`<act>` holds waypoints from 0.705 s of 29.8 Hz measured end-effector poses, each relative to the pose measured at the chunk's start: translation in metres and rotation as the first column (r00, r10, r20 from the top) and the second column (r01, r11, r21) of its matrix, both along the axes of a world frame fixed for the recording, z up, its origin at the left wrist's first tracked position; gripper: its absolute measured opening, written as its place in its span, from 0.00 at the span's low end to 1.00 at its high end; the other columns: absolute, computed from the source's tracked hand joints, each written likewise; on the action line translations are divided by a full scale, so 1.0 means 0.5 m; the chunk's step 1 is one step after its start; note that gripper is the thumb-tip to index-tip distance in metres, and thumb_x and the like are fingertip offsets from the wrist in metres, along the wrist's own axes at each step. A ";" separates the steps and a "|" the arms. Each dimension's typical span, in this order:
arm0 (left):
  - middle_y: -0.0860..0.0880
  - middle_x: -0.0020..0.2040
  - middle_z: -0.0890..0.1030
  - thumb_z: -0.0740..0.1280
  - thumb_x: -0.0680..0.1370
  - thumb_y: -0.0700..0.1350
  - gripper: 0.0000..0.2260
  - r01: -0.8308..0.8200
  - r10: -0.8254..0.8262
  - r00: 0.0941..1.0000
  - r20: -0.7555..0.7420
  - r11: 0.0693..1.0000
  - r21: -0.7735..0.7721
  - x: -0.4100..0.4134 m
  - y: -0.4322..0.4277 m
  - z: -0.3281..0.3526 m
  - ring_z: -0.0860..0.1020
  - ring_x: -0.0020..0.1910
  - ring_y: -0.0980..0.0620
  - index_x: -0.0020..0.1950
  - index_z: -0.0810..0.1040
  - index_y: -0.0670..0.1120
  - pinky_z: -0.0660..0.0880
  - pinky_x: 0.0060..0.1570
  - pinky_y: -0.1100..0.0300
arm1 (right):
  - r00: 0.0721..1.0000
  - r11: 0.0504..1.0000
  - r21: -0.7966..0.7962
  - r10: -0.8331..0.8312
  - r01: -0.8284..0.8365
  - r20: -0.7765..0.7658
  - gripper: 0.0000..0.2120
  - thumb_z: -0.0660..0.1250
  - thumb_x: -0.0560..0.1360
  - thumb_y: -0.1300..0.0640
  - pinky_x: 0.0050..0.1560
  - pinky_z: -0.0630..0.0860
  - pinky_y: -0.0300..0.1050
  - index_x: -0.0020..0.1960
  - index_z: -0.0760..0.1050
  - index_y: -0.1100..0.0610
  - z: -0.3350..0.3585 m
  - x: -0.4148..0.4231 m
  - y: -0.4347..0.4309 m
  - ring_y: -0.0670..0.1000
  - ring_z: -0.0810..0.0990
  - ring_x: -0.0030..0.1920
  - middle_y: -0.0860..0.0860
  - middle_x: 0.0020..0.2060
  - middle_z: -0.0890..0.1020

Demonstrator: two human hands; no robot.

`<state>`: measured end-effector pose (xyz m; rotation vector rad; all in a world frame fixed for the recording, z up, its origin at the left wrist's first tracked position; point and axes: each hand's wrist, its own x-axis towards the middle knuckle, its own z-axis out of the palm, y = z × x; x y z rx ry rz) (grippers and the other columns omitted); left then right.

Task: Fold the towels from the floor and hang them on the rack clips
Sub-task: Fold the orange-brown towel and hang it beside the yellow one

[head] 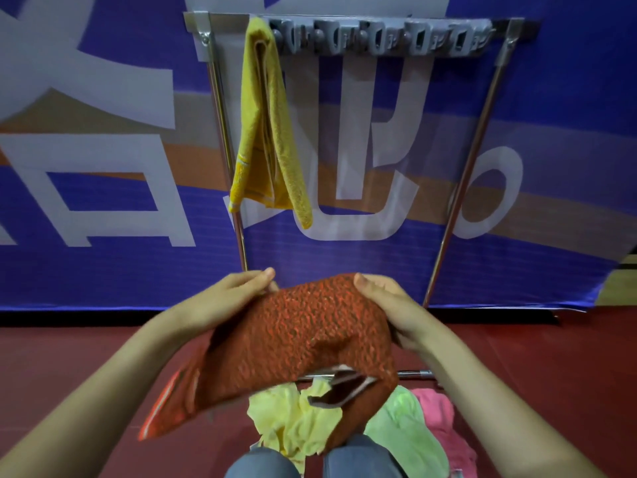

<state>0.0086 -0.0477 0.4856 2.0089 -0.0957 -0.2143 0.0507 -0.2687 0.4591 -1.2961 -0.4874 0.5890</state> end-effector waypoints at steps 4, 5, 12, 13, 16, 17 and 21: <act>0.48 0.53 0.83 0.53 0.69 0.68 0.29 0.032 -0.057 0.993 -0.103 0.974 -0.225 0.021 -0.071 -0.006 0.80 0.54 0.53 0.52 0.80 0.48 0.71 0.59 0.57 | 0.995 0.996 -0.021 0.087 -0.086 0.049 0.21 0.71 0.56 0.38 0.37 0.77 0.33 0.38 0.82 0.54 0.061 0.002 0.037 0.43 0.82 0.34 0.48 0.32 0.84; 0.47 0.56 0.82 0.55 0.69 0.69 0.29 0.030 -0.054 0.995 -0.083 0.961 -0.274 0.025 -0.088 -0.003 0.78 0.57 0.52 0.53 0.80 0.49 0.70 0.62 0.55 | 0.995 0.996 -0.029 0.089 -0.088 0.039 0.18 0.69 0.59 0.41 0.37 0.78 0.34 0.38 0.81 0.55 0.071 0.003 0.040 0.44 0.82 0.33 0.49 0.32 0.84; 0.49 0.38 0.81 0.60 0.68 0.56 0.16 0.036 0.025 0.989 0.147 0.919 -0.393 0.014 -0.134 0.041 0.78 0.39 0.55 0.42 0.79 0.44 0.74 0.43 0.64 | 0.999 0.993 -0.122 0.008 -0.004 0.036 0.14 0.62 0.65 0.48 0.35 0.77 0.33 0.41 0.78 0.57 0.097 0.008 0.008 0.43 0.81 0.31 0.49 0.30 0.84; 0.47 0.37 0.79 0.61 0.68 0.54 0.16 0.041 0.026 0.987 0.161 0.914 -0.404 0.013 -0.136 0.050 0.76 0.37 0.53 0.41 0.77 0.43 0.72 0.41 0.62 | 0.999 0.988 -0.155 0.002 0.004 0.040 0.15 0.62 0.65 0.47 0.35 0.77 0.33 0.42 0.78 0.56 0.092 0.006 0.002 0.43 0.81 0.32 0.48 0.31 0.84; 0.47 0.34 0.77 0.61 0.71 0.51 0.12 0.052 0.032 0.981 0.189 0.905 -0.422 0.019 -0.140 0.075 0.75 0.33 0.54 0.38 0.76 0.43 0.72 0.37 0.63 | 1.000 0.974 -0.225 0.000 0.004 0.019 0.19 0.60 0.66 0.43 0.42 0.77 0.36 0.46 0.78 0.56 0.069 0.004 -0.019 0.45 0.82 0.40 0.49 0.38 0.84; 0.49 0.32 0.78 0.61 0.72 0.50 0.11 0.046 0.042 0.981 0.190 0.899 -0.435 0.021 -0.138 0.081 0.76 0.32 0.55 0.37 0.76 0.45 0.73 0.36 0.65 | 1.000 0.976 -0.216 -0.005 0.006 0.003 0.19 0.60 0.66 0.44 0.44 0.77 0.38 0.47 0.78 0.56 0.065 -0.001 -0.021 0.46 0.82 0.42 0.50 0.40 0.84; 0.52 0.35 0.81 0.59 0.77 0.48 0.12 -0.003 0.077 0.985 0.157 0.905 -0.426 0.028 -0.117 0.088 0.78 0.36 0.58 0.40 0.80 0.47 0.73 0.43 0.65 | 0.991 0.992 0.000 -0.123 0.123 -0.052 0.15 0.57 0.72 0.50 0.40 0.79 0.34 0.45 0.77 0.58 0.088 -0.005 -0.019 0.43 0.83 0.37 0.48 0.35 0.85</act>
